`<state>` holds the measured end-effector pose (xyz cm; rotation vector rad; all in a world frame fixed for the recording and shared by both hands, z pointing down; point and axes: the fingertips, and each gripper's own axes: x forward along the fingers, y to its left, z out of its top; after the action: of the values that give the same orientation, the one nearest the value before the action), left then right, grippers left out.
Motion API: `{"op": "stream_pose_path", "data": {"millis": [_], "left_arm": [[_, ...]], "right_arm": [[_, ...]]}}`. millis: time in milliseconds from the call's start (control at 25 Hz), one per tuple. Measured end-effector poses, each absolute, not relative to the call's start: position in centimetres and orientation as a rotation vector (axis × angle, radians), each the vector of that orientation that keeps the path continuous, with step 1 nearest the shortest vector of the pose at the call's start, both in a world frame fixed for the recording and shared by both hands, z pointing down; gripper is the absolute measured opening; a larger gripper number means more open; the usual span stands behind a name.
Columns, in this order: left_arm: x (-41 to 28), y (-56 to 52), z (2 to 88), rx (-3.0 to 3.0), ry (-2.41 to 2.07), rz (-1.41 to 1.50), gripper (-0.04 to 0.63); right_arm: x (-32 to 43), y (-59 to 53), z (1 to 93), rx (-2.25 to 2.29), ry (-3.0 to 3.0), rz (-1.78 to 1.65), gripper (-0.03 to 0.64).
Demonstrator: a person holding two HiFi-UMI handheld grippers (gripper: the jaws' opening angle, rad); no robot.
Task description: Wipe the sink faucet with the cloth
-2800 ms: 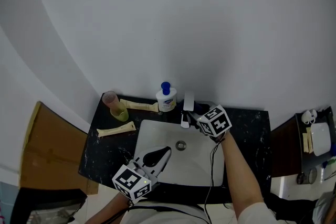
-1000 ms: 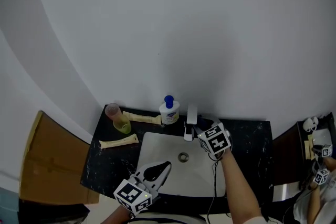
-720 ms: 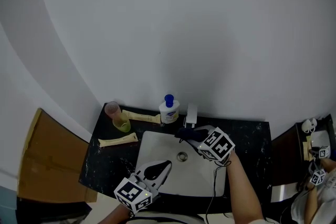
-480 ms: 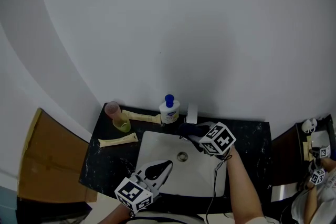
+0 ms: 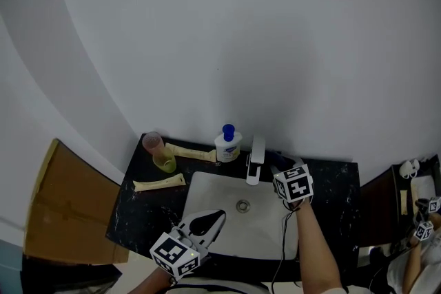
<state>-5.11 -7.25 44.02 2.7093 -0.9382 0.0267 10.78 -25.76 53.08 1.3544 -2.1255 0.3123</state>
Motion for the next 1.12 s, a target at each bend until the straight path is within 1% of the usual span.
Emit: {"op": "stream_pose_path", "data": {"millis": [520, 800, 920, 1120], "left_arm": [[-4.8, -7.3, 44.4, 2.715, -0.933, 0.031, 0.002], [-4.8, -7.4, 44.5, 2.715, -0.938, 0.026, 0.002], [-4.9, -7.4, 44.4, 2.716, -0.939, 0.023, 0.002], [-4.9, -7.5, 44.2, 2.714, -0.94, 0.037, 0.002]], "right_arm": [[7.4, -26.3, 51.4, 1.205, -2.236, 0.291, 0.118], [5.0, -22.3, 49.8, 1.011, -2.615, 0.329, 0.117], [4.9, -20.6, 50.0, 0.931, -2.712, 0.407, 0.113], [7.2, -23.9, 50.6, 1.122, -2.595, 0.397, 0.114]]}}
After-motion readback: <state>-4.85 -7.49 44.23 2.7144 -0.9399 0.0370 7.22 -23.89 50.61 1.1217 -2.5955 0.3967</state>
